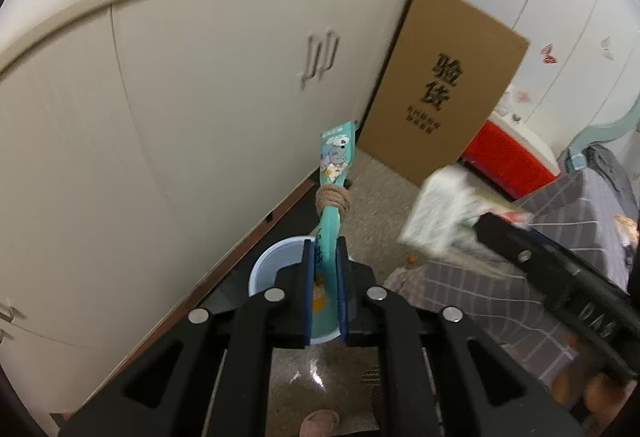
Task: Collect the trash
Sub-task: 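Carry both to the wastebasket and open both tools to drop them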
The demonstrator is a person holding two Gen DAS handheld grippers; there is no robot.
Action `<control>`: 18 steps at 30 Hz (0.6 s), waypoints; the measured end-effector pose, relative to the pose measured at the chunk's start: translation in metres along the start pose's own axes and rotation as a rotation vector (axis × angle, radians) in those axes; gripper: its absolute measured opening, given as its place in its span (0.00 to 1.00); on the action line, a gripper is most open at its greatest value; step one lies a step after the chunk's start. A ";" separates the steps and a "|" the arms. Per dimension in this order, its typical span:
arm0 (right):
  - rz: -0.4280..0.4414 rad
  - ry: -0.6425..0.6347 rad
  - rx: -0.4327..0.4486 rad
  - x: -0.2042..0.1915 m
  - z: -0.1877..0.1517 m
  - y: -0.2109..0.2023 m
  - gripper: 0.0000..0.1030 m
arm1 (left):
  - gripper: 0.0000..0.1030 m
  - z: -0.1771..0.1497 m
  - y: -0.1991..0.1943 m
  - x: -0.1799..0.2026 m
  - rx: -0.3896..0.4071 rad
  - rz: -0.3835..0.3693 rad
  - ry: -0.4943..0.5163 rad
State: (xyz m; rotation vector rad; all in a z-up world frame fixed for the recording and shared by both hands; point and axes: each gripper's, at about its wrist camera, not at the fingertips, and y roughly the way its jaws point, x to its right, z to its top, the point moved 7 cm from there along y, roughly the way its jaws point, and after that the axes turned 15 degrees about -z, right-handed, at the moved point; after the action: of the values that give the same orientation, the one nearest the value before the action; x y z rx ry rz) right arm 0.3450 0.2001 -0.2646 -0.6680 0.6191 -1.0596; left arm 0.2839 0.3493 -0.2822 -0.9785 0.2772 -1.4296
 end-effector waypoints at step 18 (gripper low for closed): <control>-0.080 0.031 -0.062 0.019 -0.023 0.023 0.76 | 0.09 -0.018 0.033 0.001 -0.085 -0.009 0.012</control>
State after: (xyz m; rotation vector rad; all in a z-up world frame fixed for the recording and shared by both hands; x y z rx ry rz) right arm 0.3484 0.1860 -0.2995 -0.7367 0.6588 -1.1299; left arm 0.2942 0.3364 -0.3160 -1.0415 0.3444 -1.4419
